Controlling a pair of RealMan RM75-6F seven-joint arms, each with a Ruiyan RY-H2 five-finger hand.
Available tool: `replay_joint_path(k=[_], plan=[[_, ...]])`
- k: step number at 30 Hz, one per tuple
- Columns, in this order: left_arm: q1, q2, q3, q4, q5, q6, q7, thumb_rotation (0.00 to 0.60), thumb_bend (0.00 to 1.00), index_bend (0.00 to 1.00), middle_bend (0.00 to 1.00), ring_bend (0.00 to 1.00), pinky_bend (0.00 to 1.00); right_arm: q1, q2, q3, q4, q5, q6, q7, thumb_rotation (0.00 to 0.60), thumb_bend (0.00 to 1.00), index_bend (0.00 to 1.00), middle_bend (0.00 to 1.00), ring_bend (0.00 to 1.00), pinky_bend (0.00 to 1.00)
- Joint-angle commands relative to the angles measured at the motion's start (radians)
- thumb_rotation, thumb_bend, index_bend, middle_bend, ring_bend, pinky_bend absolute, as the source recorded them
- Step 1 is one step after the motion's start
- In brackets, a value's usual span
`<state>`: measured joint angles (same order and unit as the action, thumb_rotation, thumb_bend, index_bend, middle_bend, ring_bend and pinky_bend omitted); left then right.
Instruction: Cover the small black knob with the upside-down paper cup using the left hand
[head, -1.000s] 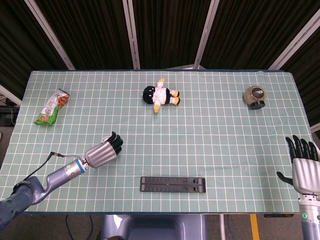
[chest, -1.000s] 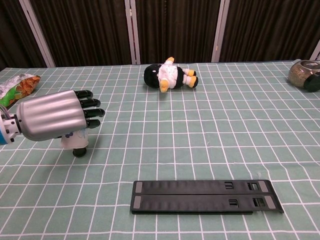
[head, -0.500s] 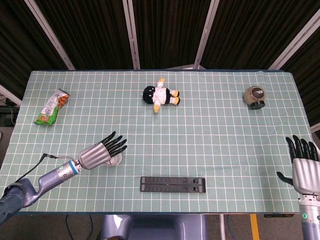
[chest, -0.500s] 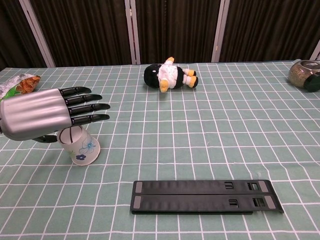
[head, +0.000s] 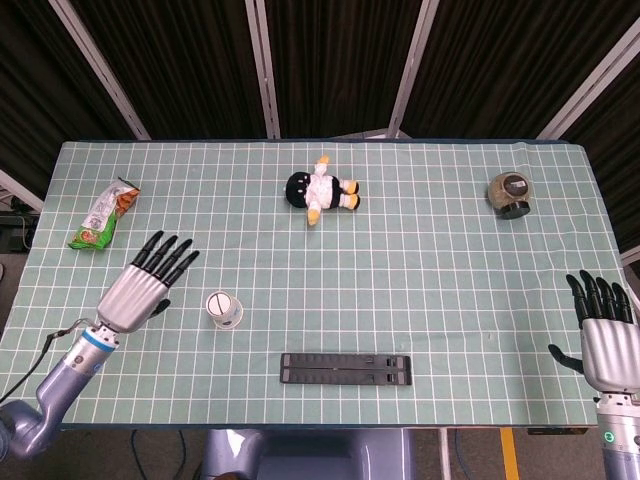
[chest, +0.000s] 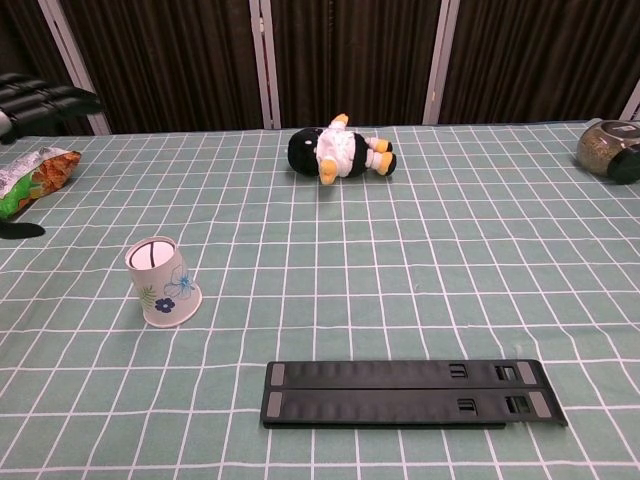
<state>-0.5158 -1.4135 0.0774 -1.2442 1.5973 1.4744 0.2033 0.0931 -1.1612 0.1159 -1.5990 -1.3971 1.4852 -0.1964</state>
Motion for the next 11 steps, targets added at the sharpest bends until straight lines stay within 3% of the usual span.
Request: replay_joint_path(k=[1, 6, 11], plan=[[0.185, 0.177, -0.062, -0.383, -0.217, 0.091, 0.077, 0.600, 0.09, 0.00, 0.00, 0.00, 0.00, -0.004, 0.008, -0.004, -0.011, -0.014, 0.009, 0.011, 0.600, 0.00, 0.00, 0.00, 0.00, 0.00], [0.260, 0.223, -0.046, -0.507, -0.267, 0.122, 0.136, 0.600, 0.09, 0.00, 0.00, 0.00, 0.00, -0.008, 0.021, -0.010, -0.026, -0.038, 0.019, 0.029, 0.600, 0.00, 0.00, 0.00, 0.00, 0.00], [0.278, 0.236, -0.055, -0.536, -0.275, 0.115, 0.149, 0.600, 0.09, 0.00, 0.00, 0.00, 0.00, -0.008, 0.027, -0.013, -0.037, -0.055, 0.025, 0.034, 0.600, 0.00, 0.00, 0.00, 0.00, 0.00]])
